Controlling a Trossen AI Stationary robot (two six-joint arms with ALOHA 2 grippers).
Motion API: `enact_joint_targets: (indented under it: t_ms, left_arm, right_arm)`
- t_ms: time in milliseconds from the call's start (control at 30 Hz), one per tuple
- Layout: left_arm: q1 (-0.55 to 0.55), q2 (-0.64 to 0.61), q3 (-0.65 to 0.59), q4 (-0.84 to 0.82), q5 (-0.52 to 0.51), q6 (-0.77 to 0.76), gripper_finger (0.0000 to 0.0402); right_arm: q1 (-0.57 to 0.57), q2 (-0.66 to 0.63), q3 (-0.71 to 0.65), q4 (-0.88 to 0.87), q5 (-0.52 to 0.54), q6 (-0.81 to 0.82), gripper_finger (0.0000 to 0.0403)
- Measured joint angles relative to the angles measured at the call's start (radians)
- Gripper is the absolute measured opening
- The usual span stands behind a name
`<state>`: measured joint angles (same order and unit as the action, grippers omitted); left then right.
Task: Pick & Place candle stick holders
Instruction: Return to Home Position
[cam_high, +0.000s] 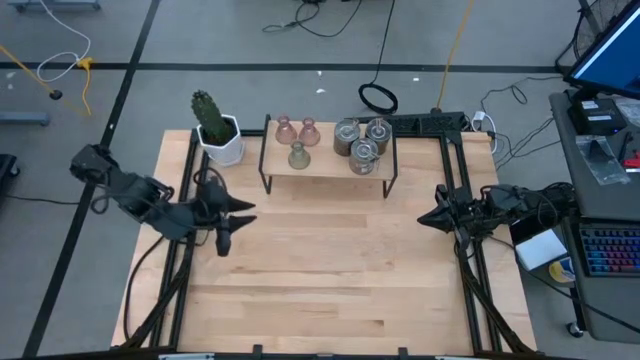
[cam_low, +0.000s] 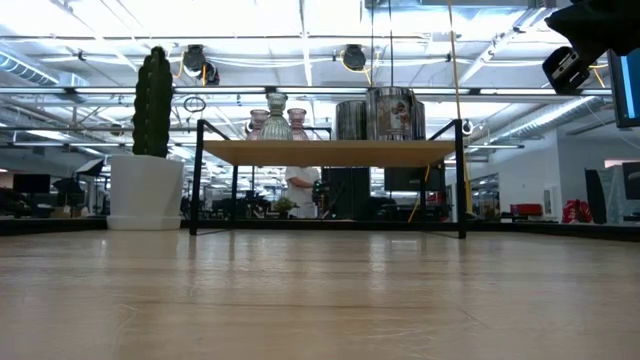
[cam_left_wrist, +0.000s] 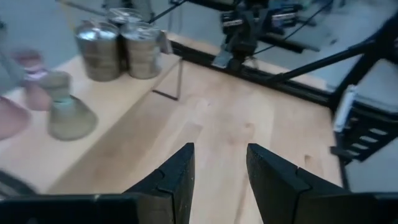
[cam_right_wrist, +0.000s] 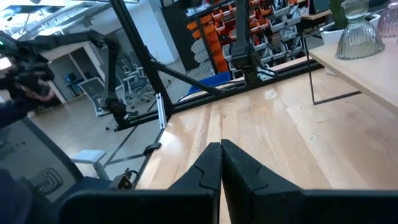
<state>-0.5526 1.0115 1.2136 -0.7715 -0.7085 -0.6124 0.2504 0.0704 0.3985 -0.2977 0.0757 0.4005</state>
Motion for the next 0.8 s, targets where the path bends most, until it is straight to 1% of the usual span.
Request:
enact_joint_targets:
  t_ms: [200,333,433,500,633,700,800]
  left_arm:
    - [0.002,-0.174,-0.345,0.352,0.053,0.081,0.0145]
    - [0.024,-0.284,-0.505,0.460,0.054,0.114,0.0145]
    - [0.060,-0.372,-0.582,0.460,0.054,0.122,0.0145]
    - [0.083,-0.439,-0.618,0.460,0.059,0.153,0.0145]
    - [0.134,-0.603,-0.665,0.453,0.127,0.253,0.0145]
    - [0.158,-0.688,-0.671,0.408,0.157,0.293,0.0145]
    - [0.183,-0.806,-0.670,0.324,0.166,0.316,0.0145]
  right_arm:
    - [0.000,0.000,0.000,0.000,0.000,0.023,0.0000]
    - [0.000,0.000,0.000,-0.001,-0.001,-0.008,0.0000]
    - [0.000,0.000,0.000,-0.001,-0.002,-0.042,0.0000]
    - [0.000,0.000,0.000,-0.002,-0.002,-0.048,0.0000]
    - [0.000,0.000,0.000,-0.002,-0.002,-0.039,0.0000]
    - [0.000,0.000,0.000,-0.002,-0.002,-0.039,0.0000]
    - [0.000,0.000,0.000,-0.002,-0.002,-0.039,0.0000]
